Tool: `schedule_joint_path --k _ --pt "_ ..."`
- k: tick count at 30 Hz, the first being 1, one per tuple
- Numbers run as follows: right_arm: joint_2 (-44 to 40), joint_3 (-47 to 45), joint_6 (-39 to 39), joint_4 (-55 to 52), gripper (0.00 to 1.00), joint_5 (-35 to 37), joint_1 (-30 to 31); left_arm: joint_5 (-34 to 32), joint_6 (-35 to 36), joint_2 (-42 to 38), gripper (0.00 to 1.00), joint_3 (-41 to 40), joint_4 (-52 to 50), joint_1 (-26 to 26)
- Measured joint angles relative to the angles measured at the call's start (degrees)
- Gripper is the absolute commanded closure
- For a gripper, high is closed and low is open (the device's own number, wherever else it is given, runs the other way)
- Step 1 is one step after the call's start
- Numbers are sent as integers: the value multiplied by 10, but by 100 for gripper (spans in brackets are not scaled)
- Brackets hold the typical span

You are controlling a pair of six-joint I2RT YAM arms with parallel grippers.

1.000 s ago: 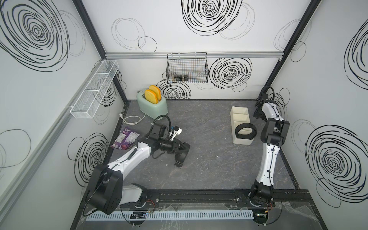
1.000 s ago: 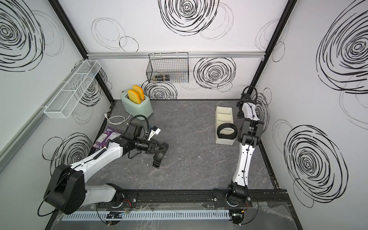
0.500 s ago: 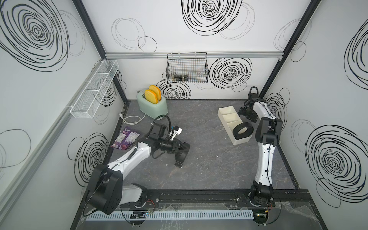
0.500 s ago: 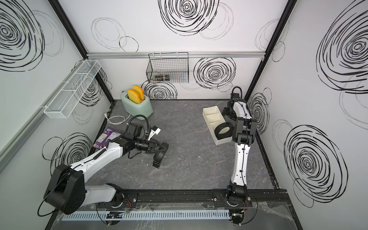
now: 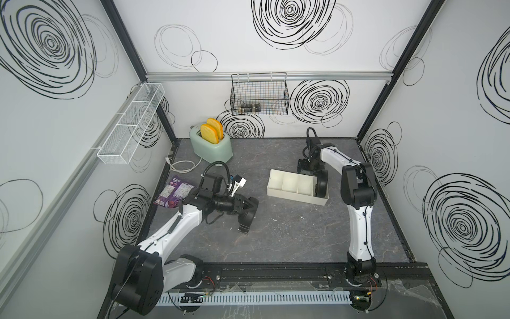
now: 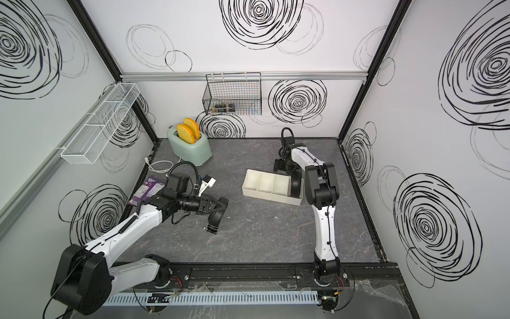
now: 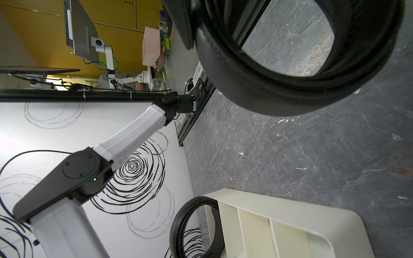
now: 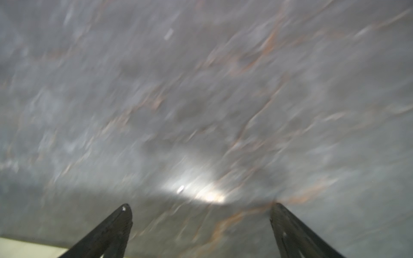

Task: Place the belts into the storage roll
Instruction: Adjust the container at the center of the board.

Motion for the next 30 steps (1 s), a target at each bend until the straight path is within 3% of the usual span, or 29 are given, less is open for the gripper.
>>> schedule_joint_path --k 5,10,14,19,25,30 --pt "-39 -63 4 31 2 -13 21 -3 3 -12 100 -6 -11 5" --pt "-45 -67 -1 38 2 -34 10 -7 4 -17 100 -6 -11 9" --pt "-47 -48 -12 50 2 -38 -22 -17 -3 -17 100 -6 -7 7" --pt "-97 -65 3 143 2 -46 -101 -45 -46 -17 100 -5 37 -23" --pt "-217 -198 42 266 2 -46 -211 -92 -80 -14 100 32 106 -55" --pt "-307 -339 59 303 2 -37 -223 -118 -47 33 100 127 152 -68"
